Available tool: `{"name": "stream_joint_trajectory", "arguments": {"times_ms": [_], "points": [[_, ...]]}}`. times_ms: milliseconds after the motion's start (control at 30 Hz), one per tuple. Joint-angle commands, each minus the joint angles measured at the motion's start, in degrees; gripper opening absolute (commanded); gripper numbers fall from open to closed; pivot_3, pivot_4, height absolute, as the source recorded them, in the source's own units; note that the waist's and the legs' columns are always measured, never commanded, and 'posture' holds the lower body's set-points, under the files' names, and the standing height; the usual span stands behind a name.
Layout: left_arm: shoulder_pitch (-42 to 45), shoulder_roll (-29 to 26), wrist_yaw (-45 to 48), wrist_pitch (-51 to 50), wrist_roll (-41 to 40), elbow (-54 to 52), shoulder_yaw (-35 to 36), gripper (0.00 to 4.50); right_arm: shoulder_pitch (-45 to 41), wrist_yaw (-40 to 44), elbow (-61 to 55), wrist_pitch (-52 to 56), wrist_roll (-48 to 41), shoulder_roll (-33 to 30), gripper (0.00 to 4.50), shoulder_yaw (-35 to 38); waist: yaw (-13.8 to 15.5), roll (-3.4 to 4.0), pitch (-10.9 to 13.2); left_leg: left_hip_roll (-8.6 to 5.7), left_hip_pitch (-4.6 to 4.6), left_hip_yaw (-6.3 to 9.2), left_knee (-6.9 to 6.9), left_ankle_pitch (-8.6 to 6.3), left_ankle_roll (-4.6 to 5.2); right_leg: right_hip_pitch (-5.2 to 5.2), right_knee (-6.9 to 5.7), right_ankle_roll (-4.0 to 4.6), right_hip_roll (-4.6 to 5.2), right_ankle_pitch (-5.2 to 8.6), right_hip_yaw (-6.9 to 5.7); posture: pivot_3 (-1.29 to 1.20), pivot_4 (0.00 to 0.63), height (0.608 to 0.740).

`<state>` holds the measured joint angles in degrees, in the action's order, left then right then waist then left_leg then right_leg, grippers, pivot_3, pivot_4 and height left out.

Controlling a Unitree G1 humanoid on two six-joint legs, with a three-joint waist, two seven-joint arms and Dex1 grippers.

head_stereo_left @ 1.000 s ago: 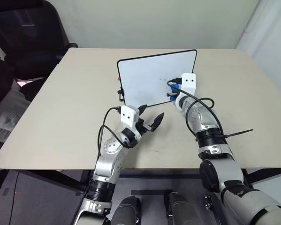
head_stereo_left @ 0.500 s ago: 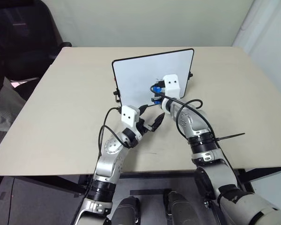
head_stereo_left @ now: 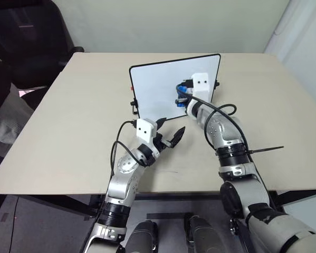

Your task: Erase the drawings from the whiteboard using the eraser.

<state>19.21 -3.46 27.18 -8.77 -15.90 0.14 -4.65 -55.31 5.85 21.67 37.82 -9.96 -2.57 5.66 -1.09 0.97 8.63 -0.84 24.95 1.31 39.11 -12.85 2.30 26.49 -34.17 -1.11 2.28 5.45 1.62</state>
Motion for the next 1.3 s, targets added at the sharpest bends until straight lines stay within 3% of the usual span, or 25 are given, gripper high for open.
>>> {"name": "stream_joint_trajectory", "arguments": {"times_ms": [33,433,667,933,1200,1300], "points": [[0.1,0.1,0.1,0.6,-0.4,-2.0,0.0,4.5,-2.4,-1.8,0.5,-2.3,0.0,-0.9,0.16,1.8,0.0,0.0,0.0,0.0,0.0,0.0,0.0,0.0,0.0,0.0,0.0,0.03,0.0,-0.02,0.0,0.0,0.15,0.74],[-0.2,0.0,-0.1,0.4,-0.5,-2.7,0.1,4.5,-3.3,-5.1,6.1,-2.5,1.9,-1.9,0.16,1.0,0.0,0.0,0.0,0.0,-0.02,-0.01,0.05,0.08,0.11,-0.06,0.13,-0.13,0.0,-0.15,0.0,0.0,0.15,0.74],[-0.4,-0.3,-0.2,0.4,-0.5,-3.0,0.2,4.5,-1.3,-1.9,-0.4,-0.3,0.2,2.3,0.16,-2.4,-0.4,0.0,0.0,0.01,-0.04,-0.01,0.01,0.09,0.12,0.04,0.14,-0.37,-0.01,-0.11,-0.02,0.0,0.15,0.74],[-0.6,-0.4,-0.3,0.2,-0.6,-3.3,0.3,4.5,-0.4,-0.2,-3.5,1.9,0.5,3.0,0.16,-4.2,-0.5,0.0,0.0,0.01,-0.01,-0.01,-0.02,0.07,0.1,0.09,0.22,-0.07,-0.03,-0.3,-0.04,0.0,0.15,0.74],[-0.1,-0.6,-0.2,0.4,-0.8,-2.5,0.7,4.5,-3.1,-4.8,4.6,-0.9,1.6,-1.5,0.16,1.6,0.0,0.0,0.0,0.0,-0.01,0.0,0.03,0.06,0.08,0.06,0.2,-0.02,-0.02,-0.33,-0.03,0.0,0.15,0.74],[0.4,-0.6,-0.1,0.6,-0.7,-1.9,0.8,4.5,-4.5,-7.0,7.8,-2.4,1.8,-3.5,0.16,3.4,0.2,0.0,0.0,-0.02,-0.01,-0.01,0.07,-0.17,-0.35,0.02,0.22,-0.01,-0.01,-0.34,0.0,0.0,0.15,0.74]]}}
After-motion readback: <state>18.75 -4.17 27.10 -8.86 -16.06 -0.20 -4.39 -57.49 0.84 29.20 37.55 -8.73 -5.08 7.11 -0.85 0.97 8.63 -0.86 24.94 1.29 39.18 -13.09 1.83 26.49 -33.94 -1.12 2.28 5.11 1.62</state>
